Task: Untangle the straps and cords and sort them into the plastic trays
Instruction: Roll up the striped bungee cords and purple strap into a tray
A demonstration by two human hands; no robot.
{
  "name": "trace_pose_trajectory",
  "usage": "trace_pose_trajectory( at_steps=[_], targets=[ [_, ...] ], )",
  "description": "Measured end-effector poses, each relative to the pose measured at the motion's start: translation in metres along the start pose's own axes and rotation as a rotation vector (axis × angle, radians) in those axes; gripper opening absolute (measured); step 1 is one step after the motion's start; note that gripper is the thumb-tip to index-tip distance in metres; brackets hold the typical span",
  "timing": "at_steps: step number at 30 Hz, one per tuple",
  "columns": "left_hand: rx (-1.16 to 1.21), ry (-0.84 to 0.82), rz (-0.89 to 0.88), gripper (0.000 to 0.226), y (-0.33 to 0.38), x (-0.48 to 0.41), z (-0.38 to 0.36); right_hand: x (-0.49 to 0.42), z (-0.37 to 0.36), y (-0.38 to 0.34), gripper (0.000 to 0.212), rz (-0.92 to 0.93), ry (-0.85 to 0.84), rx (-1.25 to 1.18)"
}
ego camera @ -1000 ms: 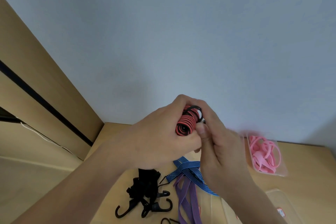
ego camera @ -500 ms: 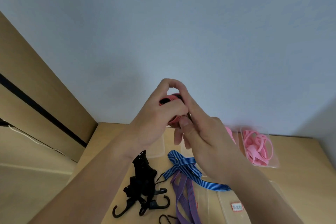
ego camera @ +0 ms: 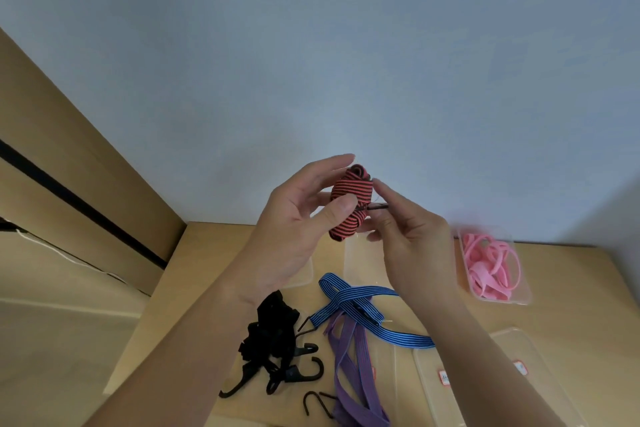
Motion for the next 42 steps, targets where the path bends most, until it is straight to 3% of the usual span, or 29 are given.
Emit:
trace_pose_trajectory(
  at_steps=[4, 10, 18, 23, 31, 35, 42],
  targets=[
    [-0.034, 0.089, 0.072, 0.041, -0.026, -0.012, 0.003, 0.009, -0.003, 0.025, 0.052, -0.232, 0.039, -0.123],
    [0.028, 0.245, 0.323, 0.034, -0.096, -0.036, 0.003, 0.037, -0.017, 0.069, 0.075, -0.412, 0.007, 0.012],
    [-0.256, 0.200, 0.426, 0.029, -0.147, -0.076, 0.003, 0.039, -0.019, 0.131, 0.051, -0.432, 0.133, 0.073],
    [-0.430, 0.098, 0.476, 0.040, -0.179, -0.108, 0.002, 0.026, -0.019, 0.180, 0.040, -0.476, 0.160, 0.190],
    [-0.868, -0.027, 0.361, 0.044, -0.215, -0.155, 0.005, 0.006, -0.015, 0.238, 0.034, -0.559, 0.139, 0.372],
    [-0.961, -0.044, 0.261, 0.033, -0.234, -0.169, 0.006, 0.000, -0.017, 0.256, 0.028, -0.582, 0.175, 0.422],
    [-1.161, -0.047, 0.112, 0.029, -0.250, -0.177, 0.008, -0.008, -0.020, 0.276, 0.038, -0.589, 0.089, 0.565]
  ],
)
Point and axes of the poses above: each hand's wrist, its own x-axis away from the middle knuckle, its own z-axis out of the back of the hand, y = z × x, the point moved 5 cm from there along -x, towards the middle knuckle, and after that the axes turned 11 degrees about z, right-handed, at the moved point
